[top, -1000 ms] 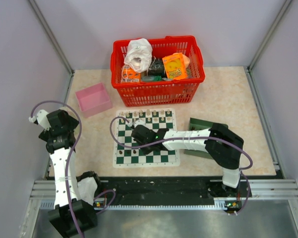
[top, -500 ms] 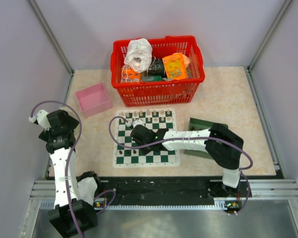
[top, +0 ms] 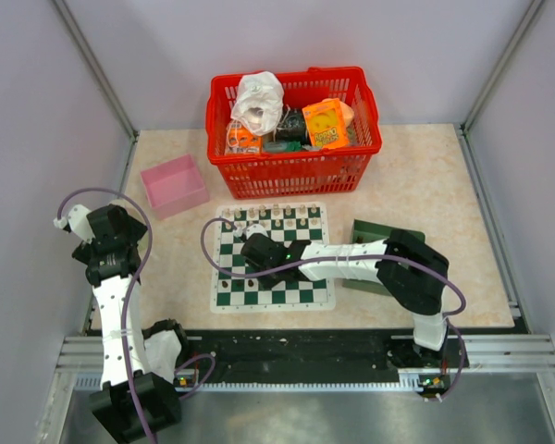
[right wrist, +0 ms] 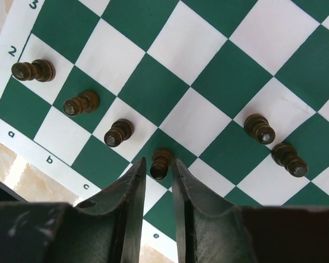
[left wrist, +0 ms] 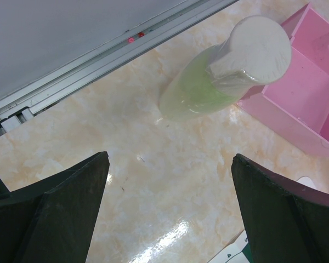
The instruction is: Set up the chess pieces on the board
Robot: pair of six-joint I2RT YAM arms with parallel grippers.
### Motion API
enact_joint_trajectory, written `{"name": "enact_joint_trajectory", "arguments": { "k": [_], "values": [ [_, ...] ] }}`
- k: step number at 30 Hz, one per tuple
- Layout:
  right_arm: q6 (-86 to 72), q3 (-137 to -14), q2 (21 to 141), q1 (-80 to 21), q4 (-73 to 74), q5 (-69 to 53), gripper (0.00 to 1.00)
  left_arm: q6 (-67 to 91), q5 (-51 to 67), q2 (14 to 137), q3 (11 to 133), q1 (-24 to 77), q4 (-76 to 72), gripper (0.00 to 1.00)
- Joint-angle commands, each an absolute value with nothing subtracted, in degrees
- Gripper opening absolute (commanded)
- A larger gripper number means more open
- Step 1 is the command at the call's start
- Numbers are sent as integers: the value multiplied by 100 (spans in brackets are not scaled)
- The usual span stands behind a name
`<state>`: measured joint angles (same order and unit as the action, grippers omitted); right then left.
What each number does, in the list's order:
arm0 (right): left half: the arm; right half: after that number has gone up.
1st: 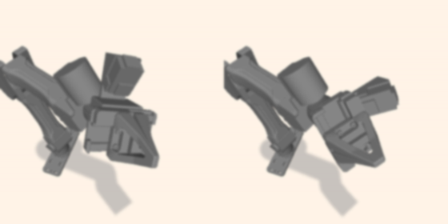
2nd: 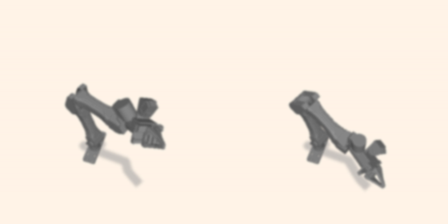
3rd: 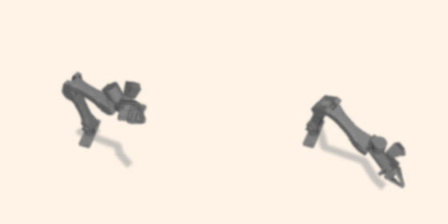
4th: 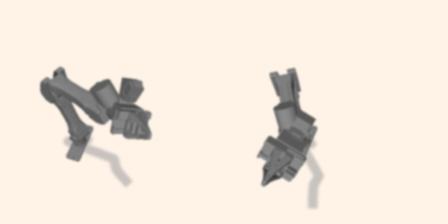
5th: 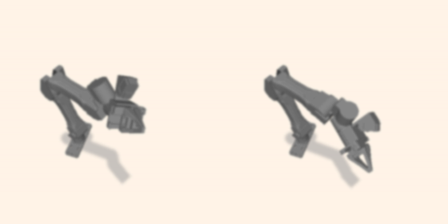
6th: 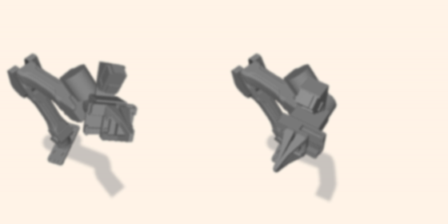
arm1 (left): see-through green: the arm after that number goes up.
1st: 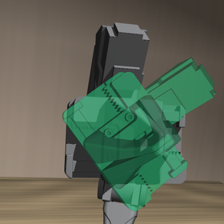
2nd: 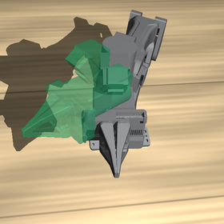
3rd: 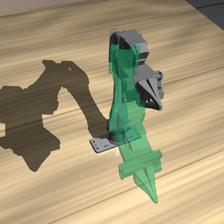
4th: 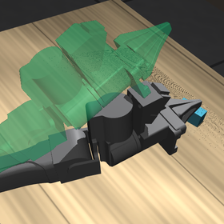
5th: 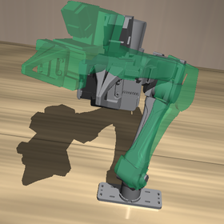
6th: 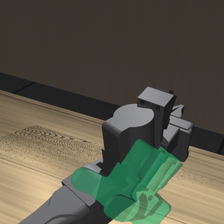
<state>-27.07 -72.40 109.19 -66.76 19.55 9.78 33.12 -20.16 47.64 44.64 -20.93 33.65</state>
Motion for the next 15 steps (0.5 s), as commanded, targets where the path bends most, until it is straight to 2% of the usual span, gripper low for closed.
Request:
{"name": "enact_joint_trajectory", "arguments": {
  "k": [1,10,15],
  "values": [
    [-2663,-7488,10732,-6750,1898,1011,28,3322,-1986,4746,4483,-2136,3190,99],
    [-2540,-7445,10038,-6706,1986,1327,41,3313,-1986,4737,4509,-2127,3199,99],
    [-2593,-7286,9888,-6373,1863,1196,43,3331,-1978,4737,4474,-2136,3191,99]
  ]
}}
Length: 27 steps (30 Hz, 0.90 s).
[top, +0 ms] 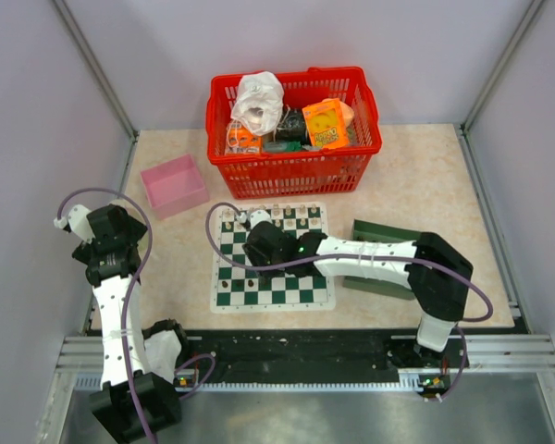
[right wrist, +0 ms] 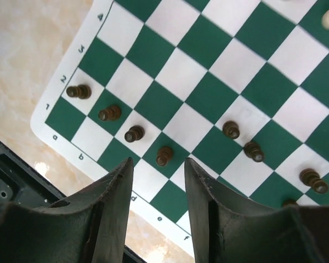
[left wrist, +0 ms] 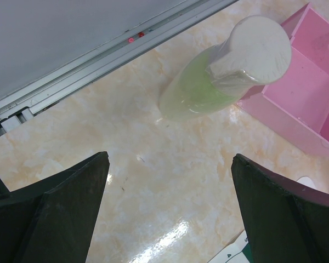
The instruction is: Set up the chess pieces on the board
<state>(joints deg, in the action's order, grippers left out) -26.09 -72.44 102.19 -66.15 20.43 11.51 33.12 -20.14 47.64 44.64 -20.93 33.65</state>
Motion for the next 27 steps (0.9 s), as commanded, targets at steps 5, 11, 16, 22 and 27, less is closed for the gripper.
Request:
{"name": "enact_joint_trajectory", "arguments": {
  "k": [5,11,16,22,27],
  "values": [
    [-2558,-7330,10142,-6126,1890,1116,43,3331,-1969,4720,4474,-2118,3217,99],
    [-2487,-7453,10520,-6047,2022,1160,43,3349,-1951,4676,4474,-2127,3226,99],
    [-2426,-7541,10679,-6012,2074,1213,42,3340,-1951,4667,4482,-2127,3243,99],
    [-2382,-7576,10775,-5985,2065,1301,42,3357,-1934,4658,4474,-2118,3234,99],
    [-2382,-7611,10837,-5933,2048,1353,41,3357,-1942,4676,4465,-2127,3226,99]
  ]
}}
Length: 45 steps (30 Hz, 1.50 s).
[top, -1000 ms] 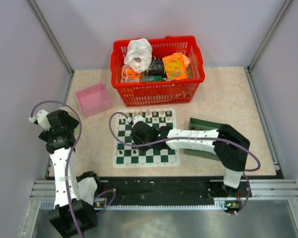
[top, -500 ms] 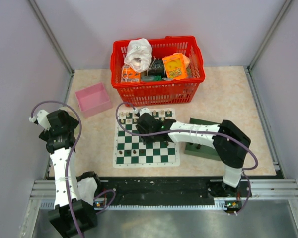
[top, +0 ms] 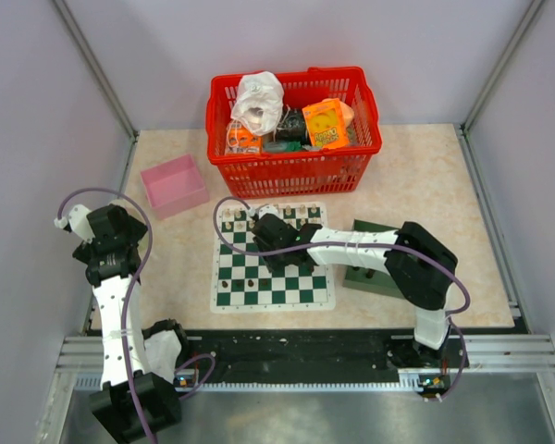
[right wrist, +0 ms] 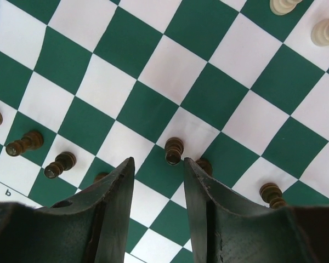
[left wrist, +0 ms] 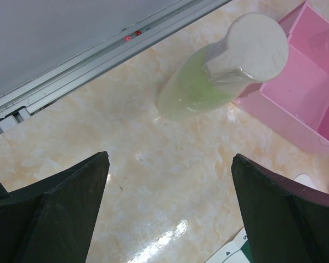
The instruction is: Set up the chess pieces on the board
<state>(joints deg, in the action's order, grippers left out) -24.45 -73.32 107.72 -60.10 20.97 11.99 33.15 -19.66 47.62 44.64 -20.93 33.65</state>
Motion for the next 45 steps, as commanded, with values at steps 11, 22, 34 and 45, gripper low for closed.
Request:
{"name": "enact_joint_trajectory", "arguments": {
  "k": [11,22,34,45],
  "values": [
    [-2355,-7664,10951,-5897,2039,1336,31,3340,-1951,4702,4465,-2127,3217,99],
    [-2303,-7673,10916,-5906,2048,1336,18,3410,-1864,4684,4482,-2127,3217,99],
    [-2224,-7287,10153,-5932,1969,1196,12,3524,-1644,4605,4500,-2127,3208,99],
    [-2549,-6575,9703,-6275,1793,914,12,3524,-1653,4579,4509,-2136,3226,99]
  ]
}}
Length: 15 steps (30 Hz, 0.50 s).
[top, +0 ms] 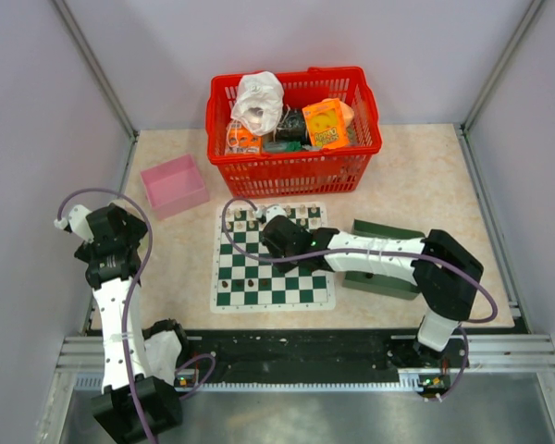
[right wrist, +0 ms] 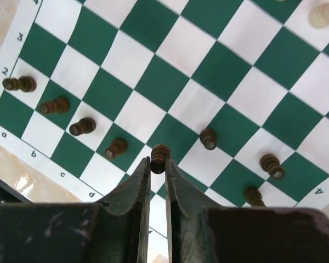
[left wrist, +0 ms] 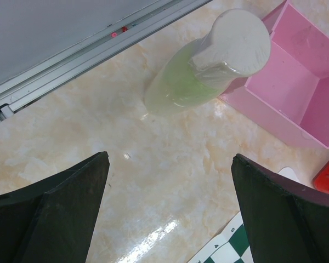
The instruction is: Set up the chess pieces on the board
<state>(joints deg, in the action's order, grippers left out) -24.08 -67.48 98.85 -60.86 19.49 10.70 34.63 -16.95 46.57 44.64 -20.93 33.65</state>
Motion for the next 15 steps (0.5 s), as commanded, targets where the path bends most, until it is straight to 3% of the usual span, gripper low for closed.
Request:
{"name": "enact_joint_trajectory", "arguments": {
  "k": [1,15],
  "values": [
    [-2575,-6522,9712,-6310,1767,905,12,3542,-1618,4579,4517,-2127,3208,99],
    [-2628,-6442,10037,-6460,1608,879,12,3533,-1644,4526,4447,-2127,3208,99]
  ]
}}
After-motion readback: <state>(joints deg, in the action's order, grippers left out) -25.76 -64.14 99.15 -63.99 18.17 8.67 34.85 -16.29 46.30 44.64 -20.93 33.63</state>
